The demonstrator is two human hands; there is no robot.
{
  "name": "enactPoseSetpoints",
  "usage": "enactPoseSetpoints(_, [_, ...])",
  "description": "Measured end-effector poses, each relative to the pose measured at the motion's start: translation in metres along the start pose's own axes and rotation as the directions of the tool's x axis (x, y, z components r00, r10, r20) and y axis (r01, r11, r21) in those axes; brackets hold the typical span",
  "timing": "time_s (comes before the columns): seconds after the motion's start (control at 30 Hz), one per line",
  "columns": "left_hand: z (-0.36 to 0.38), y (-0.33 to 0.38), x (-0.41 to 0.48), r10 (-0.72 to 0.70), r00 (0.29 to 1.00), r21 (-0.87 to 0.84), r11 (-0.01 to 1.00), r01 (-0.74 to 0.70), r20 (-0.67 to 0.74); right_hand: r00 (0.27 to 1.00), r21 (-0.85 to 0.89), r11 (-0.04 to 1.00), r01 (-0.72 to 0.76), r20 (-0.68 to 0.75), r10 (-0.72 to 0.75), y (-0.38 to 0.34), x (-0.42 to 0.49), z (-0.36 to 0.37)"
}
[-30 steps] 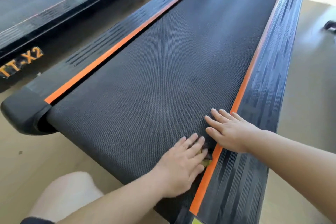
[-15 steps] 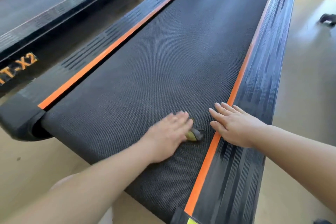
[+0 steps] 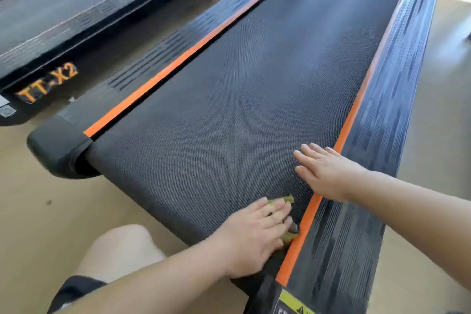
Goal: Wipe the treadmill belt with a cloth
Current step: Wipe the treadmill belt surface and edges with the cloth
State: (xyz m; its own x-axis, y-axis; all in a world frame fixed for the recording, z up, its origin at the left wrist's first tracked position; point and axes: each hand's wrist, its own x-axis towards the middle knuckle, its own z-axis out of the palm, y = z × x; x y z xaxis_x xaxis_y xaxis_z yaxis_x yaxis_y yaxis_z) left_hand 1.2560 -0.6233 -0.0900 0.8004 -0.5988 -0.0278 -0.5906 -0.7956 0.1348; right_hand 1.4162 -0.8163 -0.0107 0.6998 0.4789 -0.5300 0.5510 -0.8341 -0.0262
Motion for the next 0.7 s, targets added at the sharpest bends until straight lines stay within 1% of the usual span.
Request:
enactPoseSetpoints(0.03, [-0.003,-0.013,-0.003,-0.042,0.999,0.059,0.997,0.043,-0.007,1.0,-0.01,1.0,-0.003,0.008,0.004,-0.001,-0.002,0.0])
enactPoseSetpoints(0.07, [-0.005,-0.028,-0.005,-0.154,0.988,0.089,0.984,0.156,-0.026,1.0,-0.016,1.0,-0.005,0.022,0.005,-0.003,-0.003,0.002])
enactPoseSetpoints(0.1, [-0.008,-0.044,-0.008,-0.302,0.953,0.093,0.948,0.304,-0.034,0.999,-0.023,1.0,-0.003,0.034,0.004,-0.006,-0.005,0.004])
enactPoseSetpoints(0.13, [-0.009,-0.055,-0.014,-0.437,0.899,0.078,0.896,0.438,-0.032,0.999,-0.028,1.0,0.001,0.05,0.0,-0.009,-0.006,0.006])
enactPoseSetpoints(0.17, [-0.01,-0.054,-0.021,-0.523,0.852,0.026,0.851,0.524,-0.025,0.998,-0.028,1.0,0.009,0.066,-0.007,-0.014,-0.007,0.007])
enactPoseSetpoints(0.2, [-0.008,-0.044,-0.03,-0.542,0.84,-0.03,0.84,0.541,-0.02,0.997,-0.024,0.999,0.021,0.079,-0.019,-0.02,-0.005,0.008])
enactPoseSetpoints(0.23, [-0.006,-0.027,-0.04,-0.491,0.87,-0.079,0.87,0.487,-0.043,0.996,-0.022,0.999,0.038,0.083,-0.036,-0.028,-0.005,0.008])
enactPoseSetpoints(0.27, [0.0,-0.008,-0.051,-0.392,0.918,-0.073,0.919,0.388,-0.052,0.995,-0.021,0.998,0.055,0.08,-0.053,-0.037,-0.003,0.008])
enactPoseSetpoints(0.3, [0.001,0.004,-0.061,-0.291,0.957,-0.071,0.955,0.289,-0.02,0.994,-0.023,0.997,0.075,0.079,-0.073,-0.047,-0.002,0.007])
enactPoseSetpoints(0.33, [0.001,0.001,-0.068,-0.216,0.976,-0.042,0.976,0.216,0.001,0.992,-0.023,0.995,0.096,0.086,-0.094,-0.056,-0.001,0.005])
enactPoseSetpoints(0.37, [-0.001,-0.014,-0.072,-0.195,0.981,0.019,0.981,0.195,-0.011,0.989,-0.022,0.993,0.115,0.098,-0.112,-0.065,-0.001,0.003])
enactPoseSetpoints(0.4, [-0.003,-0.034,-0.076,-0.261,0.965,0.072,0.962,0.263,-0.028,0.986,-0.023,0.992,0.126,0.111,-0.122,-0.073,0.0,0.002])
enactPoseSetpoints(0.43, [-0.006,-0.057,-0.08,-0.389,0.92,0.093,0.915,0.392,-0.047,0.984,-0.027,0.991,0.134,0.125,-0.13,-0.079,0.002,0.0])
enactPoseSetpoints(0.47, [-0.01,-0.079,-0.085,-0.534,0.845,0.089,0.84,0.535,-0.042,0.981,-0.024,0.99,0.138,0.141,-0.134,-0.085,0.004,-0.003])
enactPoseSetpoints(0.5, [-0.012,-0.091,-0.089,-0.643,0.766,0.079,0.763,0.641,-0.004,0.98,-0.015,0.99,0.139,0.148,-0.136,-0.09,0.006,-0.006])
enactPoseSetpoints(0.53, [-0.013,-0.089,-0.091,-0.702,0.712,0.037,0.712,0.702,0.013,0.98,-0.007,0.99,0.139,0.145,-0.137,-0.094,0.01,-0.008])
enactPoseSetpoints(0.57, [-0.008,-0.076,-0.091,-0.714,0.699,-0.039,0.7,0.713,-0.046,0.981,-0.006,0.99,0.139,0.136,-0.137,-0.099,0.014,-0.01])
enactPoseSetpoints(0.6, [-0.002,-0.055,-0.09,-0.661,0.744,-0.1,0.75,0.654,-0.098,0.981,-0.009,0.99,0.144,0.132,-0.141,-0.102,0.019,-0.011])
enactPoseSetpoints(0.63, [0.004,-0.029,-0.089,-0.547,0.83,-0.101,0.837,0.538,-0.11,0.98,-0.014,0.988,0.153,0.133,-0.149,-0.106,0.022,-0.012])
enactPoseSetpoints(0.67, [0.006,-0.012,-0.092,-0.421,0.905,-0.114,0.904,0.412,-0.067,0.977,-0.021,0.986,0.163,0.142,-0.158,-0.108,0.025,-0.011])
enactPoseSetpoints(0.7, [0.006,-0.011,-0.096,-0.309,0.95,-0.079,0.949,0.305,-0.045,0.975,-0.03,0.984,0.174,0.149,-0.168,-0.109,0.027,-0.011])
